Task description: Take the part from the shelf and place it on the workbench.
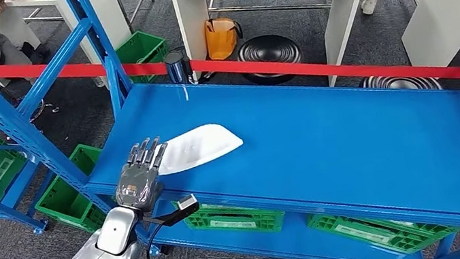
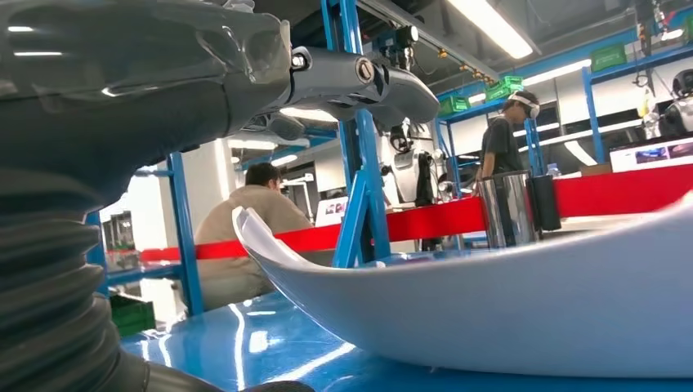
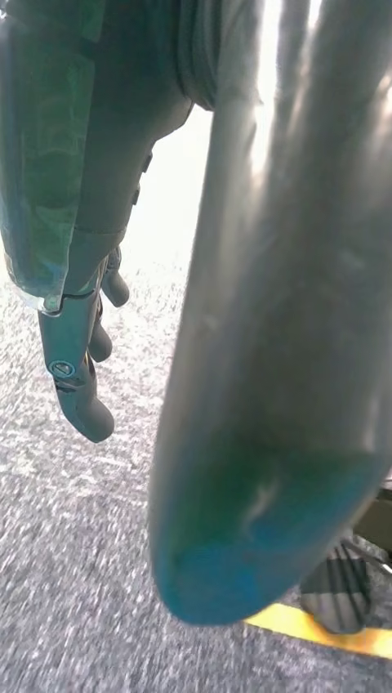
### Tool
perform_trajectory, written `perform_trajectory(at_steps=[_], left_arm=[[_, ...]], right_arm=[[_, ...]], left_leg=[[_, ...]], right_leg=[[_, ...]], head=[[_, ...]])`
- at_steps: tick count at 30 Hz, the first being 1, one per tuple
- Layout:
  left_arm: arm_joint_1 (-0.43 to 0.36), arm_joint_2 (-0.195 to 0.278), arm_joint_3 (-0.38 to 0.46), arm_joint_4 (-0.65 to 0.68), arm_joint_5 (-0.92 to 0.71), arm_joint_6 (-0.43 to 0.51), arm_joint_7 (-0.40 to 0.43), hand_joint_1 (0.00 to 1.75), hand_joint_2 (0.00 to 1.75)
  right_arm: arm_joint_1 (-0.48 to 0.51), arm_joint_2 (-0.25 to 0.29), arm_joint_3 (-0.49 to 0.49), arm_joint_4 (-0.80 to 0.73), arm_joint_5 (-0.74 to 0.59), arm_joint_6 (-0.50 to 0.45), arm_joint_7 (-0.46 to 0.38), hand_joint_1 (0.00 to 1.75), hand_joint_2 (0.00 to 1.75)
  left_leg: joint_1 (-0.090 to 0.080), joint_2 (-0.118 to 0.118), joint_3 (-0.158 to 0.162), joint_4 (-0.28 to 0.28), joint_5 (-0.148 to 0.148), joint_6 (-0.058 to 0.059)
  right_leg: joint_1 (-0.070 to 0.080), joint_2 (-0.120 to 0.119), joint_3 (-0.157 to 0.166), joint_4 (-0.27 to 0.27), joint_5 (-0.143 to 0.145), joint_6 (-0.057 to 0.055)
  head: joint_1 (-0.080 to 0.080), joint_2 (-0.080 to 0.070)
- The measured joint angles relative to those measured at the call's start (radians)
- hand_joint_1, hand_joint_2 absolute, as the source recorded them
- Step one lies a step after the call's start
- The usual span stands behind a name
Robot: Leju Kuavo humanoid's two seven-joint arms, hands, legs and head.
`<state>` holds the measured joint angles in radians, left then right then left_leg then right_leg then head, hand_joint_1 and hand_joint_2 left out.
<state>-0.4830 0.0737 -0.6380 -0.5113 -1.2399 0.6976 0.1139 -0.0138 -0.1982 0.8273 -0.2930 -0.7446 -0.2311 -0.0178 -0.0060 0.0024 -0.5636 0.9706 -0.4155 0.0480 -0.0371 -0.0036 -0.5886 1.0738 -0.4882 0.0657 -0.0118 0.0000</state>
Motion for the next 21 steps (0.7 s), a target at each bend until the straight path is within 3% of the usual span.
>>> perform_trajectory(at_steps=[2,4,6,8,10,11,12,13,16,18,21], left_arm=[[-0.004,0.005,-0.002,0.008,-0.001,0.0,0.002,0.24,1.75],[-0.005,0.009,-0.003,0.014,-0.002,0.0,0.003,0.94,1.75],[-0.003,0.014,-0.004,0.02,-0.002,0.0,0.003,1.69,1.75],[0.002,0.017,-0.007,0.027,-0.002,0.0,0.003,1.75,1.75],[0.007,0.018,-0.011,0.033,0.0,0.0,0.002,1.75,1.75],[0.01,0.018,-0.012,0.035,0.002,0.0,0.0,1.75,1.75],[0.011,0.02,-0.014,0.037,0.004,0.001,-0.002,1.75,1.75],[0.011,0.022,-0.015,0.038,0.006,0.001,-0.006,1.75,1.75],[0.005,0.028,-0.016,0.039,0.014,0.002,-0.025,1.75,1.75],[0.0,0.032,-0.015,0.039,0.024,0.002,-0.039,1.75,1.75],[-0.005,0.032,-0.014,0.035,0.038,0.003,-0.057,1.75,1.75]], right_arm=[[-0.002,0.001,0.002,0.0,0.0,-0.001,0.0,0.0,0.0],[-0.003,0.002,0.005,0.0,-0.001,-0.002,0.0,0.0,0.0],[-0.003,0.003,0.007,0.0,-0.001,-0.002,0.001,0.0,0.0],[-0.003,0.003,0.008,0.0,-0.001,-0.002,0.001,0.0,0.0],[-0.002,0.002,0.008,0.0,-0.001,-0.003,0.001,0.0,0.0],[-0.001,0.002,0.009,0.0,-0.001,-0.003,0.001,0.0,0.0],[-0.001,0.002,0.009,0.0,-0.001,-0.004,0.001,0.0,0.0],[-0.001,0.002,0.01,0.0,-0.001,-0.004,0.001,0.0,0.0],[-0.006,0.004,0.012,0.0,0.0,-0.003,-0.001,0.0,0.0],[-0.01,0.005,0.015,0.0,-0.001,-0.002,-0.002,0.0,0.0],[-0.011,0.002,0.017,0.0,-0.001,0.0,-0.002,0.0,0.0]], left_leg=[[-0.004,-0.002,-0.007,0.015,-0.009,-0.013],[-0.003,-0.003,-0.011,0.02,-0.011,-0.02],[0.003,-0.003,-0.02,0.042,-0.026,-0.028],[0.009,-0.003,-0.061,0.133,-0.083,-0.04],[0.011,-0.003,-0.126,0.272,-0.148,-0.046],[0.011,-0.003,-0.148,0.315,-0.158,-0.045],[0.011,-0.003,-0.151,0.318,-0.148,-0.041],[0.009,-0.004,-0.134,0.281,-0.121,-0.033],[-0.005,-0.003,-0.037,0.081,-0.031,0.007],[-0.016,0.001,-0.016,0.033,-0.022,0.021],[-0.013,0.003,0.001,-0.002,-0.005,0.027]], right_leg=[[0.0,0.0,0.036,-0.067,0.018,-0.014],[0.002,0.002,0.035,-0.064,0.021,-0.037],[0.001,0.002,0.034,-0.065,0.025,-0.049],[0.001,0.003,0.03,-0.066,0.029,-0.057],[0.005,0.003,0.026,-0.065,0.031,-0.06],[0.008,0.004,0.024,-0.065,0.031,-0.061],[0.011,0.004,0.024,-0.065,0.031,-0.061],[0.014,0.005,0.025,-0.065,0.031,-0.061],[0.02,0.007,0.028,-0.067,0.031,-0.06],[0.018,0.007,0.028,-0.071,0.033,-0.057],[0.019,0.006,0.026,-0.07,0.033,-0.048]], head=[[-0.002,0.0],[-0.004,0.0],[-0.005,0.0],[-0.005,0.0],[-0.005,0.0],[-0.005,0.0],[-0.005,0.0],[-0.005,0.0],[-0.003,0.0],[-0.004,0.0],[-0.005,0.0]])
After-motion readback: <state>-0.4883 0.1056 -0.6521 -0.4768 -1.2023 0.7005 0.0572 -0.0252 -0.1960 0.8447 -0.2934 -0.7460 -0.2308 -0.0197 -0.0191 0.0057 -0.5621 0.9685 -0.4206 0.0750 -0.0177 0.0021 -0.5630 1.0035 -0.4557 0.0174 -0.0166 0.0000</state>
